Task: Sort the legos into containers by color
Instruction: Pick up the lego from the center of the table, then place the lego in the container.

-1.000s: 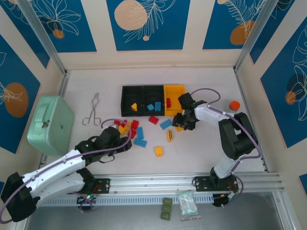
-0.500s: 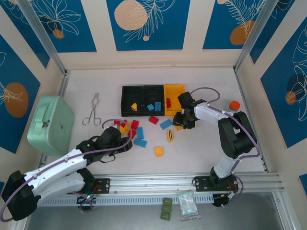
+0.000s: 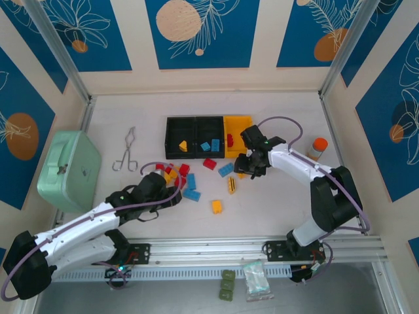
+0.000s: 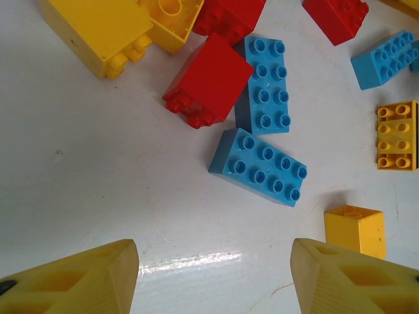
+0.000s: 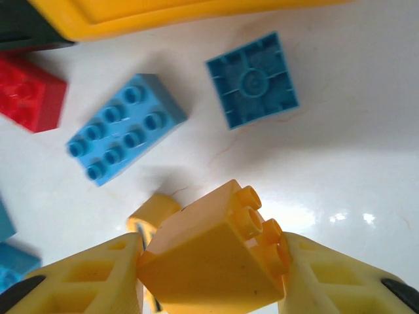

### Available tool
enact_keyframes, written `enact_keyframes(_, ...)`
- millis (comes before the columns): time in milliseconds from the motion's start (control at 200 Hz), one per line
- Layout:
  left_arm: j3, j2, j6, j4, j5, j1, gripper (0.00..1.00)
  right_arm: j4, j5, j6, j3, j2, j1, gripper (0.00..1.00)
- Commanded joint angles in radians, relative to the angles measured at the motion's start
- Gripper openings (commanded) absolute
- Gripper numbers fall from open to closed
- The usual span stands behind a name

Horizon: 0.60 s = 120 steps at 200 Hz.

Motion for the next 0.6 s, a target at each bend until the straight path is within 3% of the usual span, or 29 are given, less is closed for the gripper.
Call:
enact_keyframes(0, -0.003, -0.004, -0.012, 0.000, 0.006, 0.000, 0.63, -0.045, -0.002, 0.002, 0.078, -0.012, 0.042, 0.42)
enact_keyframes(340, -0.006, -0.082, -0.034, -0.077, -0.013, 0.001, 0.63, -0.079, -0.019, -0.022, 0.487, 0.265, 0.186, 0.42)
enact_keyframes(595, -0.024, -0.176, -0.063, -0.153, -0.028, 0.000, 0.63, -0.126, -0.087, -0.025, 0.861, 0.551, 0.222, 0.42)
